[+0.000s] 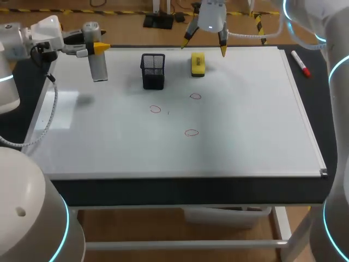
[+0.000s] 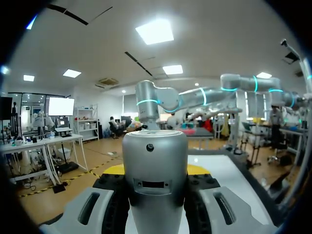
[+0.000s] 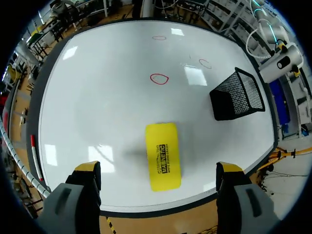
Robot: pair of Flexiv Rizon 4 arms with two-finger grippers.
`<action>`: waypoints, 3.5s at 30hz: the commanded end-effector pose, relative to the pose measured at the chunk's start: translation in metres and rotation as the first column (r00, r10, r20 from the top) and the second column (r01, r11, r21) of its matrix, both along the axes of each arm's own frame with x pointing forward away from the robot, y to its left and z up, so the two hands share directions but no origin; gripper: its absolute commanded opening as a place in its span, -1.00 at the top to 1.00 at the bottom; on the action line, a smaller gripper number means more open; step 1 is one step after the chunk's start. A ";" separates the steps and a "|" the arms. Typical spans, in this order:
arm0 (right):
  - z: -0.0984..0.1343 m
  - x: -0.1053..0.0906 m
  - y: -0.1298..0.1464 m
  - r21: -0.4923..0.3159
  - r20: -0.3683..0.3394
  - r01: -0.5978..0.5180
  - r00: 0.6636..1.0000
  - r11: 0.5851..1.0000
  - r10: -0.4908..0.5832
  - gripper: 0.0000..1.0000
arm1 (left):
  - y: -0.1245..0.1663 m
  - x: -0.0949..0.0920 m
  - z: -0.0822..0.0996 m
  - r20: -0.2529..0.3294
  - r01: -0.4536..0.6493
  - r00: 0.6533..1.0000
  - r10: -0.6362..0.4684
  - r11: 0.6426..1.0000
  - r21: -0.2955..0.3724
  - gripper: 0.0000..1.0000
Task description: Pick up the inspection probe, press it on each red-marked spot on the whiteboard one by one, put down the probe, pick up the eraser, and wipe off all the red marks.
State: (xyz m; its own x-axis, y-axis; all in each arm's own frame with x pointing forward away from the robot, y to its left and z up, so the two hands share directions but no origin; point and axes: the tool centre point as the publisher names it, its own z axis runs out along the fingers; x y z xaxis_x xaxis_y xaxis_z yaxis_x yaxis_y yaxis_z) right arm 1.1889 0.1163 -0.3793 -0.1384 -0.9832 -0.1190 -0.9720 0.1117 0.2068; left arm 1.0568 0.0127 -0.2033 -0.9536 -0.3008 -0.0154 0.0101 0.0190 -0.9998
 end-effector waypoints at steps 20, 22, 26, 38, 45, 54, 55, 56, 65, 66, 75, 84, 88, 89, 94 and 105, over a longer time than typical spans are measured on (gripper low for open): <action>-0.033 0.018 0.006 -0.140 -0.206 -0.118 0.975 0.983 0.087 -1.00 | 0.000 0.000 0.001 0.002 -0.002 1.000 0.002 1.000 0.000 1.00; -0.034 0.017 0.005 -0.123 -0.207 -0.112 0.975 0.986 0.085 -1.00 | 0.000 0.000 0.001 0.002 -0.002 1.000 0.002 1.000 0.000 1.00; -0.036 0.015 0.004 -0.084 -0.211 -0.105 0.974 0.991 0.086 -1.00 | 0.000 0.000 0.001 0.002 -0.002 1.000 0.002 1.000 0.000 1.00; -0.049 0.015 0.010 -0.076 -0.240 -0.115 0.966 0.990 0.094 -1.00 | 0.000 0.000 0.001 0.002 -0.002 1.000 0.002 1.000 0.000 1.00; -0.053 0.015 0.012 -0.073 -0.251 -0.119 0.963 0.990 0.097 -1.00 | 0.000 0.000 0.001 0.002 -0.002 1.000 0.002 1.000 0.000 1.00; -0.054 0.011 0.010 -0.081 -0.270 -0.123 0.958 0.989 0.097 0.30 | 0.000 0.000 0.001 0.002 -0.002 1.000 0.002 1.000 0.000 1.00; -0.053 0.010 0.010 -0.089 -0.276 -0.118 0.957 0.989 0.089 0.42 | 0.000 0.000 0.001 0.002 -0.002 1.000 0.002 1.000 0.000 1.00; -0.053 0.010 0.010 -0.087 -0.279 -0.107 0.957 0.990 0.079 0.83 | 0.000 0.000 0.001 0.002 -0.002 1.000 0.002 1.000 0.000 1.00; -0.040 0.001 -0.002 -0.105 -0.243 -0.063 0.969 0.992 0.036 1.00 | 0.000 0.000 0.001 0.002 -0.002 1.000 0.002 1.000 0.000 1.00; -0.035 0.000 -0.003 -0.102 -0.230 -0.056 0.973 0.993 0.031 1.00 | 0.000 0.000 0.001 0.002 -0.002 1.000 0.002 1.000 0.000 1.00; 0.001 -0.008 -0.034 -0.136 -0.139 0.050 0.988 0.989 -0.069 1.00 | 0.000 0.000 0.001 0.002 -0.002 1.000 0.002 1.000 0.000 1.00; 0.015 -0.034 -0.078 -0.190 -0.065 0.163 0.982 0.968 -0.178 1.00 | 0.000 0.000 0.001 0.002 -0.002 1.000 0.002 1.000 0.000 1.00; 0.016 -0.050 -0.095 -0.219 -0.029 0.215 0.973 0.952 -0.227 1.00 | 0.000 0.000 0.001 0.002 -0.002 1.000 0.002 1.000 0.000 1.00; 0.017 -0.054 -0.099 -0.221 -0.016 0.230 0.971 0.948 -0.239 1.00 | 0.000 0.000 0.001 0.002 -0.002 1.000 0.002 1.000 0.000 1.00; 0.019 -0.073 -0.115 -0.230 0.024 0.303 0.952 0.925 -0.305 1.00 | 0.000 0.000 0.001 0.002 -0.002 1.000 0.002 1.000 0.000 1.00; 0.015 -0.108 -0.143 -0.279 0.080 0.415 0.909 0.866 -0.409 1.00 | 0.000 0.000 0.001 0.002 -0.002 1.000 0.002 1.000 0.000 1.00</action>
State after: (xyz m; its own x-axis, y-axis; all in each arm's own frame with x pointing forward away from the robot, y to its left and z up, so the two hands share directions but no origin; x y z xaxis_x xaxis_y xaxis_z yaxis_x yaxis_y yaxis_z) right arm 1.1041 -0.0182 -0.3755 -0.5238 -0.8312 0.1865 -0.7467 0.5533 0.3692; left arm 1.0567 0.0126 -0.2034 -0.9536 -0.3008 -0.0153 0.0101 0.0190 -0.9998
